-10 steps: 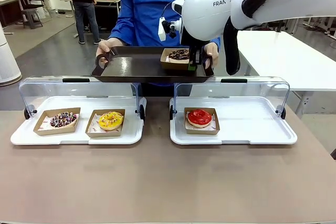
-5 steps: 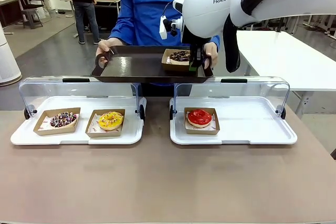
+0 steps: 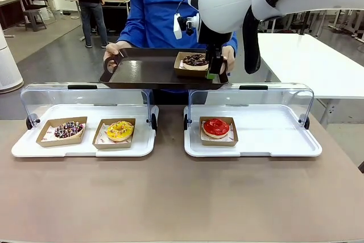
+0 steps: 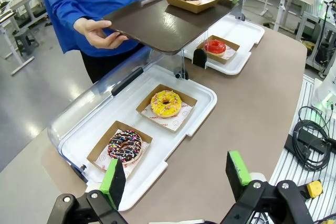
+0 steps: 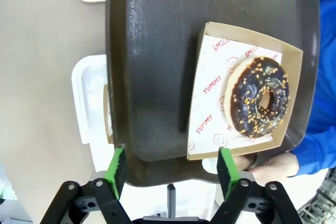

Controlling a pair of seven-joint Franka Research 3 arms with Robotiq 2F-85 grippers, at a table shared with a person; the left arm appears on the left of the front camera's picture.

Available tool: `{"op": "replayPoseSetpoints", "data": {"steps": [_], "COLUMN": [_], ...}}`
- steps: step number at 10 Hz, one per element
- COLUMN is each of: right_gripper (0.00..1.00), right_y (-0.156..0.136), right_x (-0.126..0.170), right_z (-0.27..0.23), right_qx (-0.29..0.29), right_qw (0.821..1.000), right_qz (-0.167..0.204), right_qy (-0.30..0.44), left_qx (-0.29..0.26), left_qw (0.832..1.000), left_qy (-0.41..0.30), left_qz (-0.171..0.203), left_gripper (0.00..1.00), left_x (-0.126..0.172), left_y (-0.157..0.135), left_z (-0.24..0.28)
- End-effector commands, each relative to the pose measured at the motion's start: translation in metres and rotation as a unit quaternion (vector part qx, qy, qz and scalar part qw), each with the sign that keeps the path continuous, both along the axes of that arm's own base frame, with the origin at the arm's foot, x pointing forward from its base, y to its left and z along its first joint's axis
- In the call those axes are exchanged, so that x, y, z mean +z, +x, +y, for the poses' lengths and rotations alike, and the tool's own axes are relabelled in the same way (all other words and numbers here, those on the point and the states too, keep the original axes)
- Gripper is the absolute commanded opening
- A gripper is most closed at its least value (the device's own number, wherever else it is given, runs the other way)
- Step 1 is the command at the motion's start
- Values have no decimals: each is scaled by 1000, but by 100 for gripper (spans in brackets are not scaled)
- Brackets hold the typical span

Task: Provide the desired donut to the person.
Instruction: Place the picked Paper togo box onto the Handle tray extended by the person, then pick up and lift the Paper togo box containing the Donut pointed at by the person.

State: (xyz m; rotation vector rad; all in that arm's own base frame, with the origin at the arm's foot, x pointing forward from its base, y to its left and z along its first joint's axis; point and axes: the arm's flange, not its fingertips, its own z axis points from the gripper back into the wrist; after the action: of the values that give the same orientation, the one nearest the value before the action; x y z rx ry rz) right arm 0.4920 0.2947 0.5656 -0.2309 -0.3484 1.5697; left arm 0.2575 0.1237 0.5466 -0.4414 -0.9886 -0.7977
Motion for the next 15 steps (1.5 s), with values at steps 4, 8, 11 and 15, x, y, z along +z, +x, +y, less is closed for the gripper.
{"op": "replayPoseSetpoints", "data": {"steps": [4,8,11,15], "right_gripper": [100,100,100,100], "right_y": [-4,-2,-2,-9], "right_x": [12,2,2,11], "right_z": [-6,-1,-1,-11], "right_qx": [-6,14,14,-69], "right_qw": [999,1000,1000,994], "right_qz": [32,18,18,31], "right_qy": [19,9,9,80], "left_qx": [0,0,0,0], "left_qw": [1000,1000,1000,1000], "left_qy": [-3,-3,-3,-3], "left_qz": [8,8,8,8], "left_gripper": [100,100,100,100], "left_x": [1,1,1,1], "left_y": [-1,-1,-1,-1], "left_z": [1,1,1,1]}}
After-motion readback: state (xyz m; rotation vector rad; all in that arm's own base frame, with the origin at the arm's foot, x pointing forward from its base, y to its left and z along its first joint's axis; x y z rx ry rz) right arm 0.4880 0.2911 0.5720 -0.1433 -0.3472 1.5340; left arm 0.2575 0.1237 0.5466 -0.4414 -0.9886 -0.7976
